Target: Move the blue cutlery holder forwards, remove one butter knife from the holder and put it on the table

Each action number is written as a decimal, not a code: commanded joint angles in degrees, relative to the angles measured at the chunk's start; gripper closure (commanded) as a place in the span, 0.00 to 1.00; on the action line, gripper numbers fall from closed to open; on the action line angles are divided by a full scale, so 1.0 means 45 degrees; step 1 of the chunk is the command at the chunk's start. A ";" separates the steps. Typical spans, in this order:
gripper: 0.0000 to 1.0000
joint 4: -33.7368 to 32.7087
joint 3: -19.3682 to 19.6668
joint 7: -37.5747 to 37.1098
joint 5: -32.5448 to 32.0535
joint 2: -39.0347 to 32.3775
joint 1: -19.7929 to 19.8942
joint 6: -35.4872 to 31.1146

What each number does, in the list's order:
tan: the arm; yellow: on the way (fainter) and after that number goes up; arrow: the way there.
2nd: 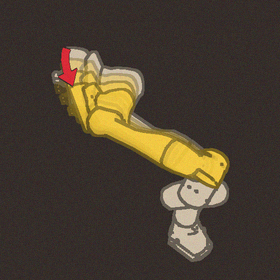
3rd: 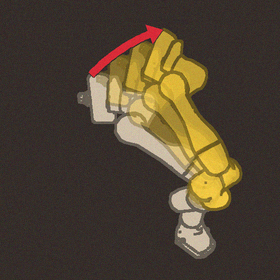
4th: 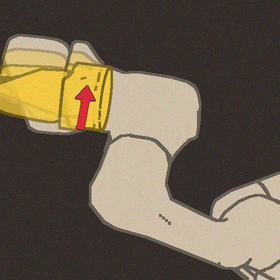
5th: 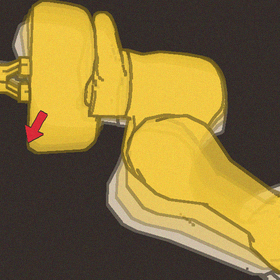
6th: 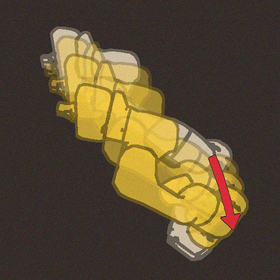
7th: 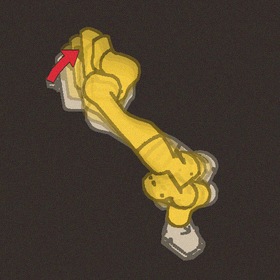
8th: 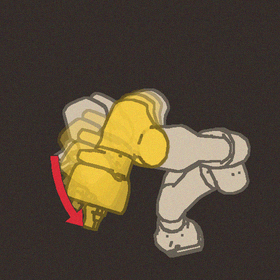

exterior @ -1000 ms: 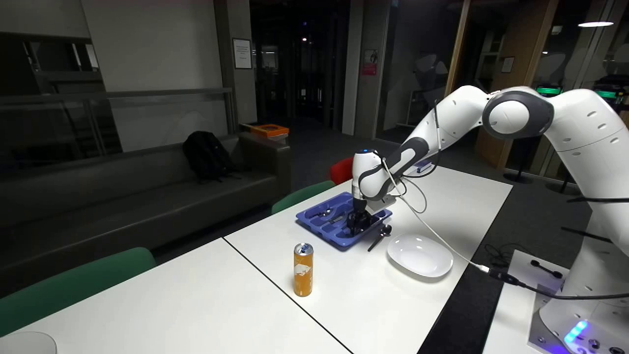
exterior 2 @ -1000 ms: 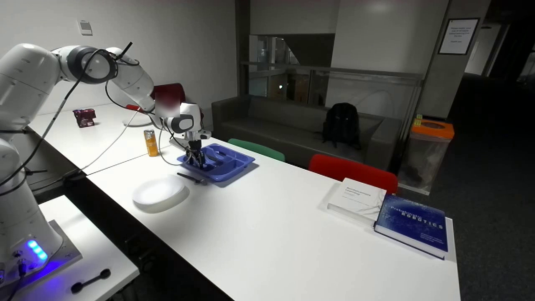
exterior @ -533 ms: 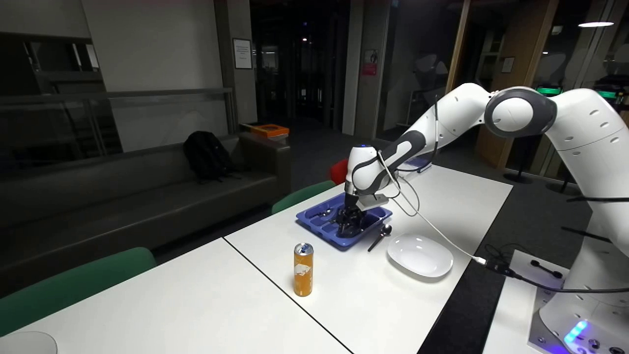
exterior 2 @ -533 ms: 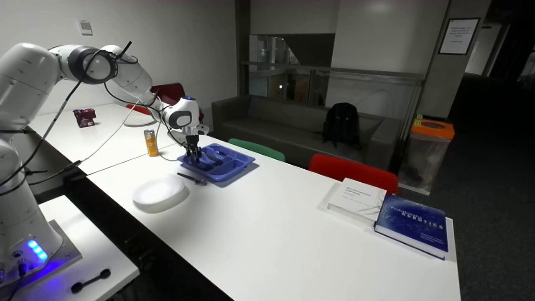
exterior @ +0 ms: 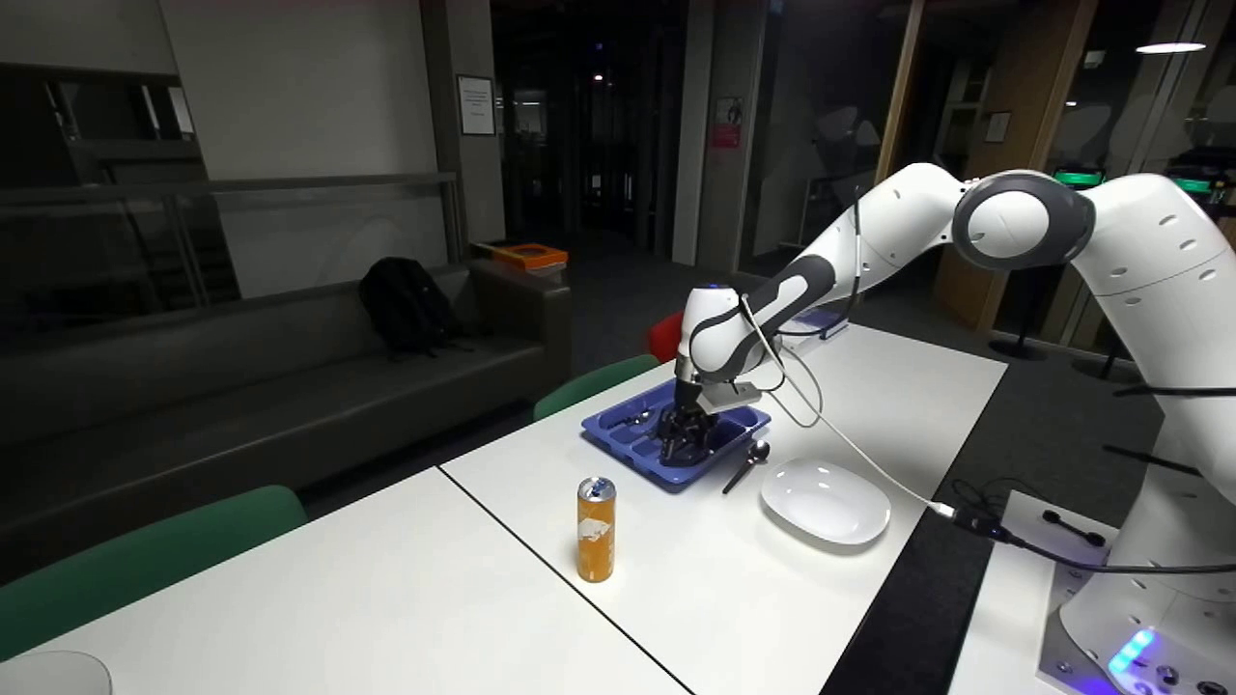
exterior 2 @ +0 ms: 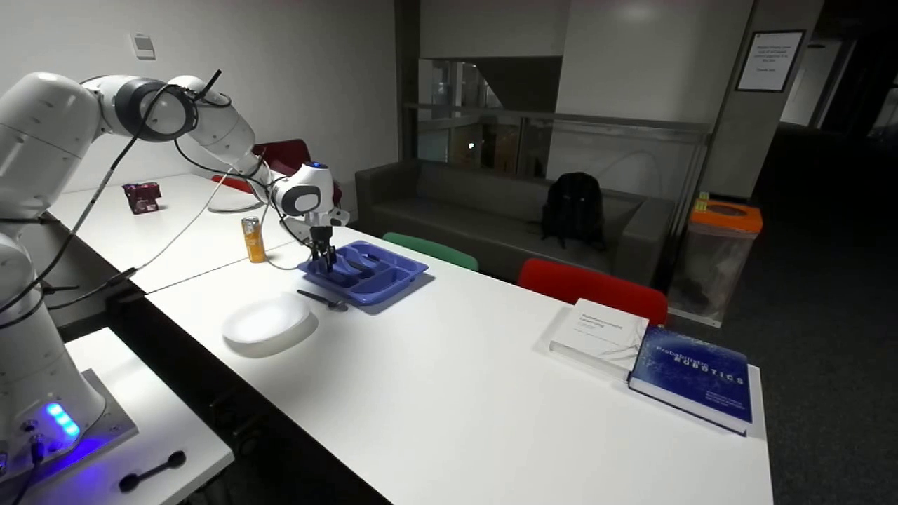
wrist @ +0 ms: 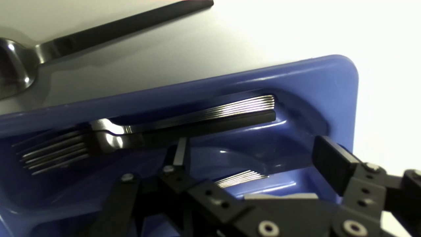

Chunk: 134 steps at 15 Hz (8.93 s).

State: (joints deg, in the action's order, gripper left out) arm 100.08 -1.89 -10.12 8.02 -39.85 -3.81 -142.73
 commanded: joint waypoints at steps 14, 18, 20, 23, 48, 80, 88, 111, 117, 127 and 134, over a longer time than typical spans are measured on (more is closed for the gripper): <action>0.00 0.1256 0.0487 -0.0002 -0.0974 0.0397 -0.0449 -0.1266; 0.00 0.1426 0.0368 0.0254 -0.1007 0.0458 -0.0308 -0.0918; 0.00 0.1434 0.0321 0.0336 -0.0983 0.0489 -0.0248 -0.0516; 0.00 0.1377 0.0320 0.0367 -0.0981 0.0491 -0.0220 -0.0007; 0.00 0.1479 0.1462 -0.1598 -0.2880 0.2607 -0.1668 -0.1041; 0.00 -0.1575 0.3243 -1.5366 -0.2482 0.0393 -0.3030 -0.0632; 0.00 -0.3239 0.2893 -1.6568 -0.2163 -0.1016 -0.2173 0.0812; 0.32 -0.5595 0.2229 -1.7336 -0.1690 -0.3118 -0.1509 0.1944; 0.74 -0.5559 0.2174 -1.7276 -0.1635 -0.3159 -0.1391 0.1948; 0.48 -0.5814 0.1957 -1.7157 -0.1150 -0.3695 -0.1141 0.1993; 0.58 -0.6175 0.2006 -1.7190 -0.1151 -0.3824 -0.1152 0.2074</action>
State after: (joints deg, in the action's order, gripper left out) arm 74.93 8.14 -87.31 2.00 -56.00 -10.15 -134.72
